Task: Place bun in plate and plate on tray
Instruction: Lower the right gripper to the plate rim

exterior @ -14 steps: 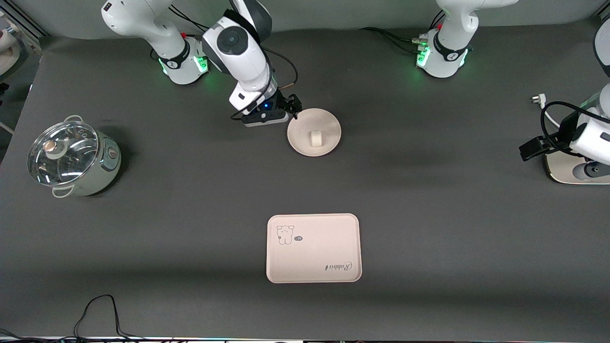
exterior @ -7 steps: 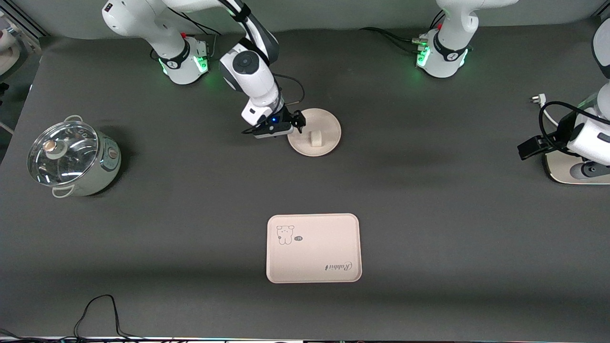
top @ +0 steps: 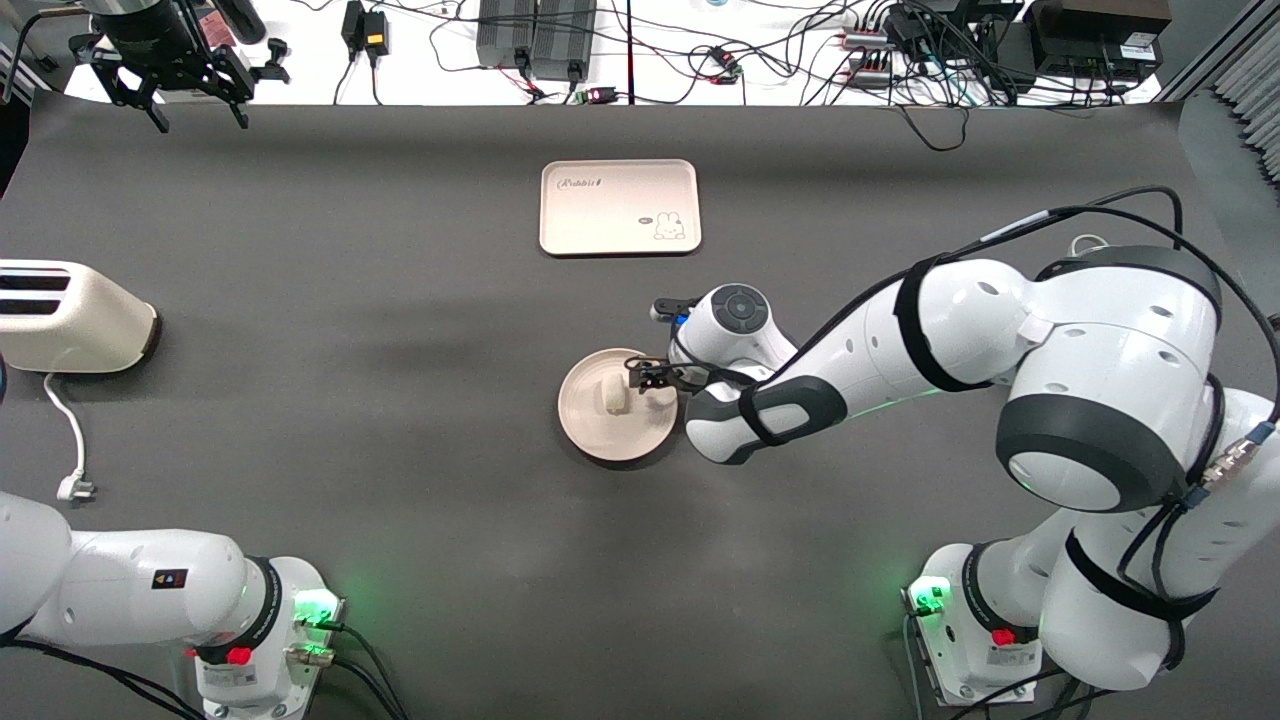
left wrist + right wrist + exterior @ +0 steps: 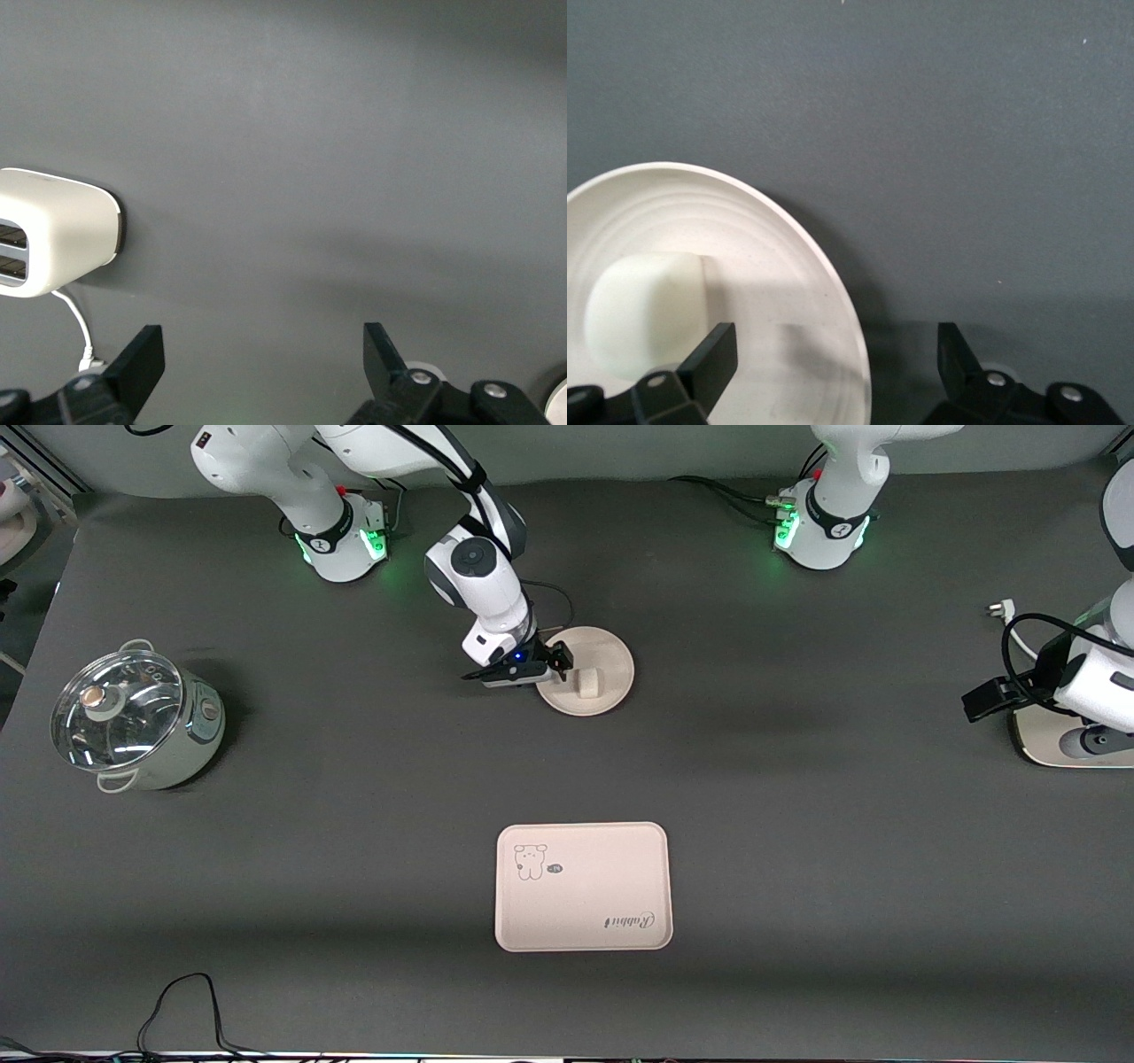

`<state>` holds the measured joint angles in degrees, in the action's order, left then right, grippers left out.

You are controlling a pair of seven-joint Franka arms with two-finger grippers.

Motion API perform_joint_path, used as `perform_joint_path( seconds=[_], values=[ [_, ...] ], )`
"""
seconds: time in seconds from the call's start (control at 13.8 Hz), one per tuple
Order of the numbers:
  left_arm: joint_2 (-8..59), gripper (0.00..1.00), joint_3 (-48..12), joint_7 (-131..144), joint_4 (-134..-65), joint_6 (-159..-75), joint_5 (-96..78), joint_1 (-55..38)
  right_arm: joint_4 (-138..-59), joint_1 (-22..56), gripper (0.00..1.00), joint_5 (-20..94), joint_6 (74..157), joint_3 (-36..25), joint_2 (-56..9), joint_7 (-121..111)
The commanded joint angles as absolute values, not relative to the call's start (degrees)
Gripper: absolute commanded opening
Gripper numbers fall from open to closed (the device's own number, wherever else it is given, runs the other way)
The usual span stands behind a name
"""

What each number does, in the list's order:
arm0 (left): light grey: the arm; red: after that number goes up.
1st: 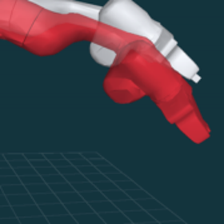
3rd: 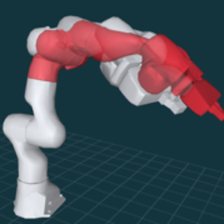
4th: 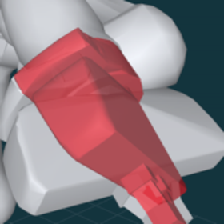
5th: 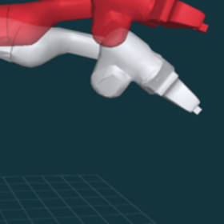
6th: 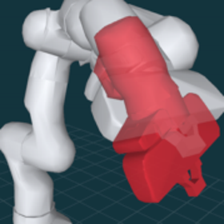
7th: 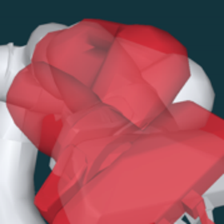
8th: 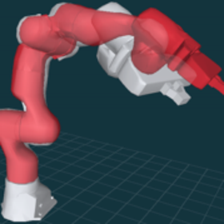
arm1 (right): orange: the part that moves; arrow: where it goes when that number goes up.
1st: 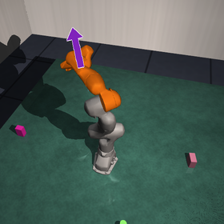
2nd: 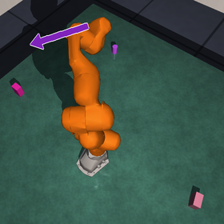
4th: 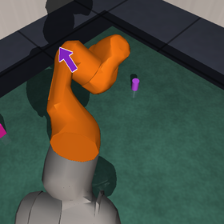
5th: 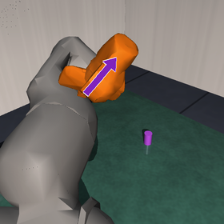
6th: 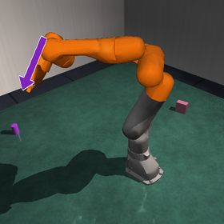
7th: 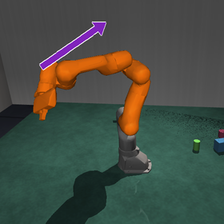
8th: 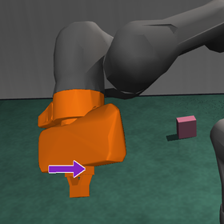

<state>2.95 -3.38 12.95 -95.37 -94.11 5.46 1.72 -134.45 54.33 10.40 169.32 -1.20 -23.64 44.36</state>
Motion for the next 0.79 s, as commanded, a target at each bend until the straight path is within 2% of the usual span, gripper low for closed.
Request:
perform_joint_path(
  seconds=[0.0, 0.07, 0.43, 0.58, 0.72],
  values=[
    [2.20, 1.00, -3.78, 13.18, -95.54, -92.64, 5.54, 2.02, -134.21, 55.72, 1.00, 11.51, 170.25, -2.11, -24.00, 45.18],
    [2.20, 1.00, -3.78, 13.10, -95.45, -92.20, 5.54, 2.02, -134.21, 55.72, 1.00, 11.51, 169.90, -2.11, -23.73, 45.00],
    [2.20, 1.00, -3.78, 13.10, -95.62, -92.11, 5.54, 1.93, -134.12, 55.46, 0.76, 11.51, 169.37, -2.37, -22.94, 44.30],
    [2.11, 1.00, -3.87, 13.18, -95.54, -91.93, 5.54, 1.85, -134.12, 55.28, 0.59, 11.43, 169.28, -2.46, -22.76, 44.12],
    [2.20, 1.00, -4.04, 13.18, -95.54, -91.58, 5.45, 1.85, -134.12, 55.28, 0.47, 11.43, 169.28, -2.46, -22.59, 44.03]
  ],
)
